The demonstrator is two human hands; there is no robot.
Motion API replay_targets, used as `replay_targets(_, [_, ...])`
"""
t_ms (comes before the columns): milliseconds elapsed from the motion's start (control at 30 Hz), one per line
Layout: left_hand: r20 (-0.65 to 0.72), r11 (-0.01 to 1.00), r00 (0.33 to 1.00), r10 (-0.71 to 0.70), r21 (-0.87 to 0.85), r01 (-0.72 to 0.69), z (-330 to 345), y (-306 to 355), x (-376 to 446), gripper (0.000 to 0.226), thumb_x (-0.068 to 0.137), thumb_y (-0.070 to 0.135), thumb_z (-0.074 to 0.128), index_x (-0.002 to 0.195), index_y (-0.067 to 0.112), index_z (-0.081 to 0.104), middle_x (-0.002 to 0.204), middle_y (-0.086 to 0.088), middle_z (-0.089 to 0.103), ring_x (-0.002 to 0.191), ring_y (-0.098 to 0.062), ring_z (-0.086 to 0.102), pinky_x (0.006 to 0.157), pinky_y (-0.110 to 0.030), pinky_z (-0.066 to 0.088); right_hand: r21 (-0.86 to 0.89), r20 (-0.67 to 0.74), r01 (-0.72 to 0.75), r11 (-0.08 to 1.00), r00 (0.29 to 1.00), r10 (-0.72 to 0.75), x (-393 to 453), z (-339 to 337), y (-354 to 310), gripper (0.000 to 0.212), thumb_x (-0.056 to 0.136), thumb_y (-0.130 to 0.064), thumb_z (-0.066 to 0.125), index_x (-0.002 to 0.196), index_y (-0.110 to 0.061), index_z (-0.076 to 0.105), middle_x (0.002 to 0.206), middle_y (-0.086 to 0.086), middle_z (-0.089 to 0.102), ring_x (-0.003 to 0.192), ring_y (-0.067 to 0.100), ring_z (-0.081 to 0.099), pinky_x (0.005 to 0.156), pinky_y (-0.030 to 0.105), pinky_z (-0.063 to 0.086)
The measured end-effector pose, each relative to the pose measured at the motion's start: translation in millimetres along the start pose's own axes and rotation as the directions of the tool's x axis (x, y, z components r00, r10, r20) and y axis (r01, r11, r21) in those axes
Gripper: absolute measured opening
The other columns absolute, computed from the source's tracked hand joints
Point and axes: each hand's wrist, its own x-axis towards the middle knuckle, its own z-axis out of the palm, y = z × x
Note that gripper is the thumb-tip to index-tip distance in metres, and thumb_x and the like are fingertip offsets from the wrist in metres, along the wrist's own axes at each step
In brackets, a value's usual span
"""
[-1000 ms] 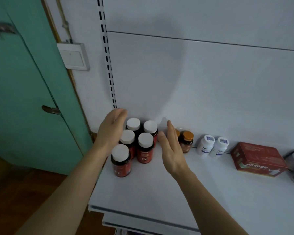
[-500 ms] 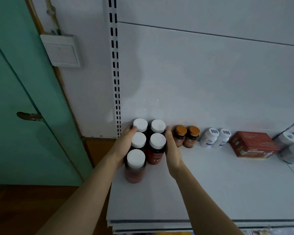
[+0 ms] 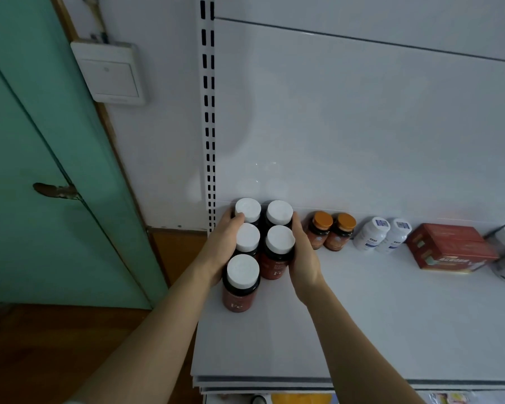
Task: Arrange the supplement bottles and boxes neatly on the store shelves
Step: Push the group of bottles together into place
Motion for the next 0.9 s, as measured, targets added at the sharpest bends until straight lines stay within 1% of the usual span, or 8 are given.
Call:
replay_targets(67, [-0.006, 1.0, 1.0, 0.007, 0.008, -0.007, -0.5, -0.9, 0.4, 0.031, 0.105, 0.036, 0.041, 0.133, 0.037, 0.053, 0.113, 0.018, 0.067, 0.088, 0.009, 0.067, 0.068, -0.013, 0.049, -0.012, -0.003, -0.011, 1.0, 1.0, 0.011, -2.3, 0.6, -1.9, 0.084, 0.069, -0.085, 0.061, 0.143, -0.046, 0.047, 0.144, -0.028, 0.05, 0.138, -0.002, 0.04, 0.121, 0.034, 0.025])
replay_targets(200, [-0.008, 1.0, 1.0, 0.001, 0.021, -0.001, -0.3, -2.0, 2.5, 0.027, 0.105, 0.034, 0.041, 0.13, 0.037, 0.052, 0.109, 0.019, 0.065, 0.081, 0.013, 0.065, 0.06, -0.008, 0.048, -0.082, -0.065, -0.013, 0.997, 0.998, 0.008, -5.6, 2.1, -6.3, 0.052, 0.1, -0.059, 0.043, 0.147, -0.037, 0.046, 0.144, -0.022, 0.052, 0.135, 0.0, 0.044, 0.119, 0.032, 0.03])
replay_targets(400, [-0.021, 0.999, 1.0, -0.02, 0.045, 0.021, -1.5, 1.5, 0.7, 0.03, 0.105, 0.036, 0.042, 0.133, 0.034, 0.05, 0.116, 0.013, 0.064, 0.103, -0.001, 0.062, 0.077, -0.023, 0.048, -0.196, -0.006, 0.045, 0.98, 0.999, -0.047, -11.3, 1.3, -11.7, 0.047, 0.106, -0.049, 0.033, 0.152, -0.04, 0.033, 0.15, -0.03, 0.035, 0.14, -0.004, 0.03, 0.112, 0.02, 0.026])
replay_targets(467, [-0.016, 0.995, 1.0, -0.01, 0.102, 0.012, -3.4, 3.8, 1.0, 0.026, 0.104, 0.037, 0.042, 0.129, 0.032, 0.048, 0.118, 0.015, 0.061, 0.109, -0.002, 0.059, 0.083, -0.02, 0.047, -0.317, 0.067, 0.128, 0.94, 0.991, -0.113, -14.2, -4.2, -12.6, 0.053, 0.107, -0.048, 0.035, 0.156, -0.039, 0.019, 0.154, -0.034, 0.022, 0.146, -0.007, 0.019, 0.115, 0.02, 0.02])
replay_targets(567, [0.004, 0.926, 0.99, 0.138, 0.355, -0.131, -13.1, 12.7, -4.6, 0.032, 0.104, 0.037, 0.046, 0.134, 0.031, 0.037, 0.125, 0.031, 0.042, 0.115, 0.02, 0.039, 0.095, -0.002, 0.03, -0.611, 0.212, 0.322, 0.723, 0.947, -0.242, -16.4, -22.4, -20.3, 0.076, 0.099, -0.051, 0.049, 0.16, -0.033, 0.007, 0.166, -0.021, 0.004, 0.15, -0.008, 0.001, 0.124, 0.028, 0.009])
replay_targets(667, [0.167, 0.747, 0.964, 0.207, 0.61, -0.266, -26.2, 17.5, -5.8, 0.07, 0.099, 0.045, 0.053, 0.156, 0.024, 0.018, 0.156, 0.017, 0.018, 0.143, 0.003, 0.013, 0.117, -0.027, 0.017, -0.805, 0.446, 0.5, 0.32, 0.865, -0.23, -17.6, -32.9, -38.1, 0.096, 0.09, -0.044, 0.069, 0.16, -0.033, 0.004, 0.168, -0.011, -0.007, 0.154, 0.006, -0.003, 0.121, 0.03, 0.013])
replay_targets(767, [0.304, 0.613, 0.944, 0.127, 0.724, -0.316, -28.2, 19.5, -6.8, 0.079, 0.095, 0.05, 0.057, 0.157, 0.03, 0.014, 0.162, 0.014, 0.012, 0.146, -0.008, 0.022, 0.117, -0.037, 0.03, -0.844, 0.525, 0.534, 0.061, 0.843, -0.12, -16.8, -30.6, -49.8, 0.107, 0.084, -0.049, 0.073, 0.161, -0.03, 0.001, 0.168, -0.005, -0.012, 0.155, 0.015, -0.002, 0.116, 0.027, 0.015])
replay_targets(900, [0.307, 0.52, 0.949, 0.07, 0.801, -0.298, -24.3, 25.5, -11.3, 0.08, 0.096, 0.052, 0.054, 0.159, 0.027, 0.011, 0.164, 0.017, 0.001, 0.137, -0.012, 0.04, 0.106, -0.025, 0.029, -0.854, 0.515, 0.505, -0.123, 0.855, -0.064, -10.1, -29.2, -46.9, 0.106, 0.088, -0.041, 0.069, 0.16, -0.023, -0.006, 0.167, -0.001, -0.017, 0.155, 0.019, -0.003, 0.122, 0.033, 0.024])
